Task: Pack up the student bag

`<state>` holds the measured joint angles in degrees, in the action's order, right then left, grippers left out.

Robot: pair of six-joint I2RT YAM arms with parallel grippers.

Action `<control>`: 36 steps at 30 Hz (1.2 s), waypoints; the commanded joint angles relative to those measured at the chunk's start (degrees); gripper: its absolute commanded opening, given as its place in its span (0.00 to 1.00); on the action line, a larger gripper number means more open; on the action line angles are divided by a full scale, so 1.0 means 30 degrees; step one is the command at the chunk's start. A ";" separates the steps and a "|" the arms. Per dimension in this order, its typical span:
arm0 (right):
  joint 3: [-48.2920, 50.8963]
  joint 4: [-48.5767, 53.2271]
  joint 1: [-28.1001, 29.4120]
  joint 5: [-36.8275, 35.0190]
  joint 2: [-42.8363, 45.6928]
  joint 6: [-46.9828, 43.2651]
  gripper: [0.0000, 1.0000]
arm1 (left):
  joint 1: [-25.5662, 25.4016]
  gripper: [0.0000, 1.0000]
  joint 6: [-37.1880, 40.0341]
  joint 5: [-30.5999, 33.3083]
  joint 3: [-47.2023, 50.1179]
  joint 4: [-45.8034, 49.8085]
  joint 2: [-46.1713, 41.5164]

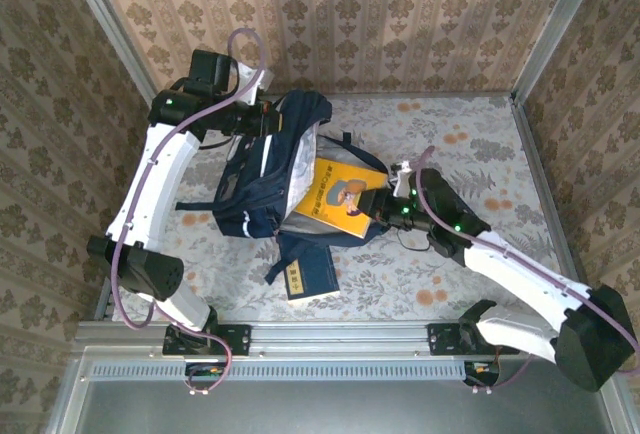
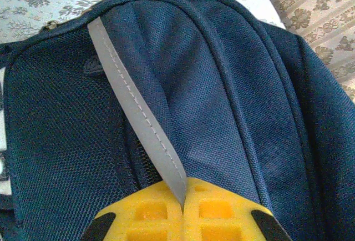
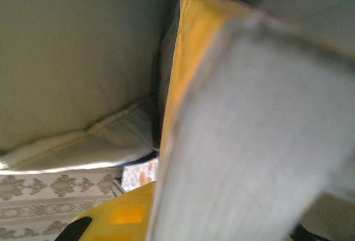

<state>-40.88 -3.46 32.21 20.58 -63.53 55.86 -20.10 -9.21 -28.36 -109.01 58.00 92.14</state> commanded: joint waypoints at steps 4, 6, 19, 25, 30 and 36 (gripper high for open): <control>-0.2266 -0.4337 0.0221 0.1617 -0.2116 0.2424 0.00 | 0.0254 0.00 -0.0063 -0.2147 -0.0332 -0.3087 -0.1298; -0.2628 -0.4814 0.0305 0.1674 -0.2866 0.2677 0.00 | 0.0254 0.00 -0.0136 -0.2221 -0.0326 -0.3128 -0.1284; -0.4969 -0.5968 0.1137 0.1369 -0.7729 0.3362 0.00 | 0.0312 0.00 -0.0531 -0.2676 -0.0097 -0.3629 -0.1328; -0.6162 -0.7048 0.1808 0.0987 -1.0171 0.3942 0.00 | 0.0305 0.00 -0.0818 -0.3639 0.0011 -0.3948 -0.1298; -0.8231 -0.8567 0.2419 0.0864 -1.3270 0.5243 0.00 | 0.0342 0.00 -0.1221 -0.4010 0.0354 -0.4440 -0.1322; -1.1973 -0.7234 0.3366 0.0030 -1.6892 0.4528 0.05 | 0.0365 0.00 -0.1470 -0.4242 0.0822 -0.4795 -0.1387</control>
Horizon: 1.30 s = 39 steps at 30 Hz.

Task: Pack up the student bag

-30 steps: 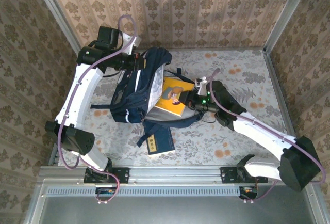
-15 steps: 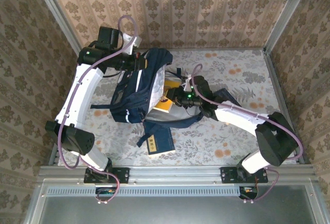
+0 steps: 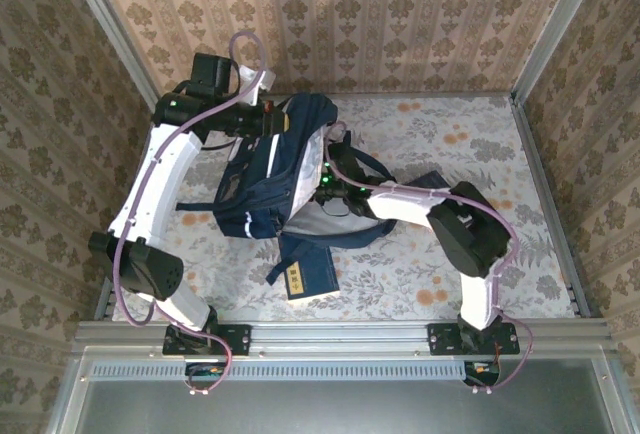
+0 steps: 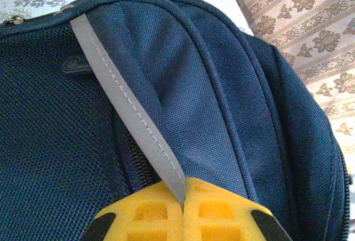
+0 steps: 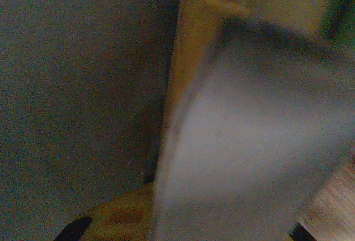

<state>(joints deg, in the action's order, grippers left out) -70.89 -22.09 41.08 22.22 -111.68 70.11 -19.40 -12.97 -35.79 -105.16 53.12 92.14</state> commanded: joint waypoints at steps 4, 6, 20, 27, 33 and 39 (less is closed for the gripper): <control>-0.4892 0.1715 0.0443 -0.0725 -0.2961 -0.2162 0.12 | 0.0167 0.00 -0.0465 -0.1886 -0.0365 -0.3385 -0.1420; -0.5812 0.2102 0.0390 -0.0684 -0.3812 -0.2412 0.20 | 0.0167 0.00 -0.0643 -0.1978 -0.0350 -0.3526 -0.1437; -0.3414 0.1494 -0.0204 0.0381 -0.0211 -0.5499 0.82 | 0.1176 0.00 -0.2088 -0.0468 0.0658 -0.4320 -0.1488; -0.0679 0.2589 -0.0700 -0.1161 0.2911 -0.6570 0.86 | 0.2345 0.00 -0.3560 0.1051 0.2377 -0.5583 -0.1848; 0.1746 0.3198 -0.0862 -0.3335 0.5393 -0.6157 0.83 | 0.3360 0.00 -0.5006 0.2677 0.3500 -0.6757 -0.1591; 0.4548 0.3324 -0.1007 -0.5838 0.8465 -0.6587 0.77 | 0.3684 0.02 -0.5270 0.2325 0.1832 -0.7115 0.1016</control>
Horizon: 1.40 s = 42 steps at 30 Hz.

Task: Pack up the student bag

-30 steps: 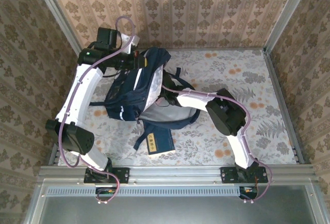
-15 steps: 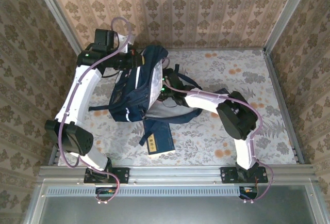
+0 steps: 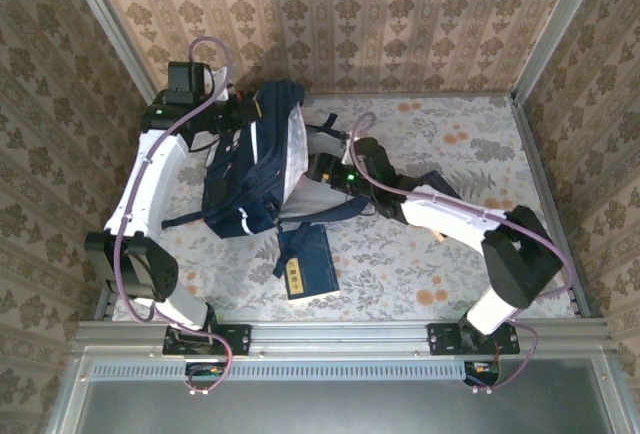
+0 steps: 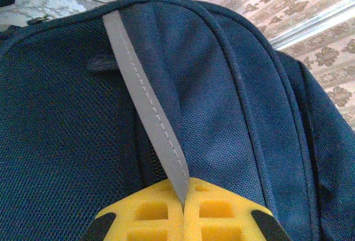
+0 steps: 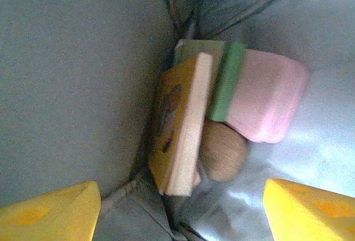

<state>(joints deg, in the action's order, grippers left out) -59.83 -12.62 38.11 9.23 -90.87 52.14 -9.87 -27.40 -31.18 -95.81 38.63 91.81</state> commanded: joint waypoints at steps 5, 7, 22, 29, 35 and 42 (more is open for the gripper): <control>0.2349 0.1447 -0.0046 -0.2716 0.3289 -0.1266 0.76 | 0.0403 0.02 -0.0764 0.0777 -0.2956 -0.2386 0.3583; 0.3075 0.1585 -0.0046 -0.2982 0.3901 -0.1597 0.76 | 0.0404 0.02 -0.0669 0.0813 -0.3736 -0.1972 0.4436; 0.4011 0.4954 -0.0193 -0.1457 0.5298 -0.4508 0.71 | -0.0761 0.35 -0.0843 0.0706 -0.0546 -0.2180 0.3355; 0.3482 0.6834 -0.0084 -0.0443 0.5142 -0.5817 0.73 | -0.1027 0.43 -0.1414 0.0461 0.4286 -0.3009 -0.1301; 0.3228 0.7707 0.0770 0.0091 0.4620 -0.6541 0.74 | -0.2303 0.47 -0.1880 0.1228 1.0622 -0.3874 -0.5769; 0.4099 0.6453 0.0936 0.2702 0.3601 -0.5060 0.75 | -0.4172 0.49 -0.3254 0.1762 1.7244 -0.4749 -0.9919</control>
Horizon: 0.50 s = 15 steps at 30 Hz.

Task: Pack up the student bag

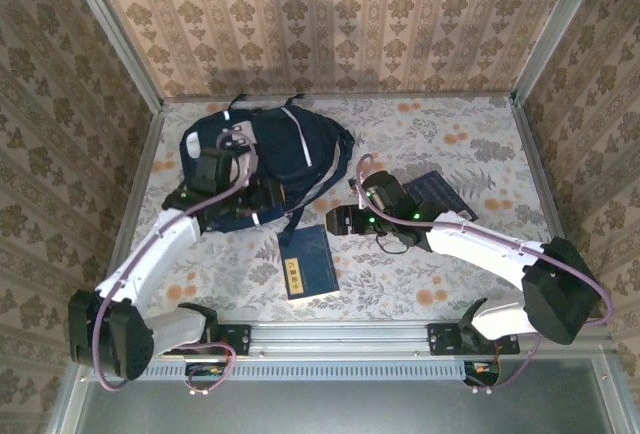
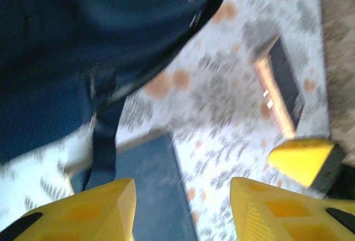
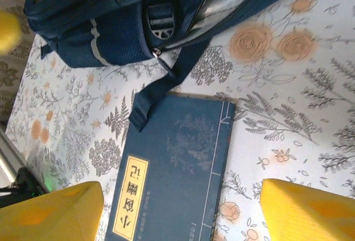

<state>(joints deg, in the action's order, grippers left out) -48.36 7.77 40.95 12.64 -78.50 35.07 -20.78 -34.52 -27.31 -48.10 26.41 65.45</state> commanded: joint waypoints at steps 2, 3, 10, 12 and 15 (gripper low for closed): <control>0.0391 -0.1073 0.0028 0.2685 -0.1569 0.1251 0.73 | -0.1102 0.50 -0.1232 0.0850 0.2723 -0.1013 -0.1719; 0.0240 -0.1174 0.0054 0.3114 -0.2053 0.1483 0.72 | -0.1311 0.50 -0.1287 0.1032 0.3177 -0.1063 -0.1826; -0.0672 -0.1476 0.0746 0.3868 -0.4935 0.2469 0.67 | -0.2589 0.50 -0.1809 0.1795 0.6218 -0.2582 -0.1411; -0.0970 -0.1134 0.0959 0.3590 -0.5430 0.2347 0.67 | -0.2818 0.50 -0.1965 0.1691 0.6794 -0.3406 -0.1075; -0.1073 -0.1059 0.0976 0.3278 -0.5965 0.2431 0.66 | -0.2888 0.50 -0.1483 0.1271 0.7013 -0.4170 0.0030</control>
<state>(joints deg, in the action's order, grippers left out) -49.67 4.51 43.68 21.91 -95.18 41.19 -29.19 -39.03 -23.14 -27.51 18.52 63.55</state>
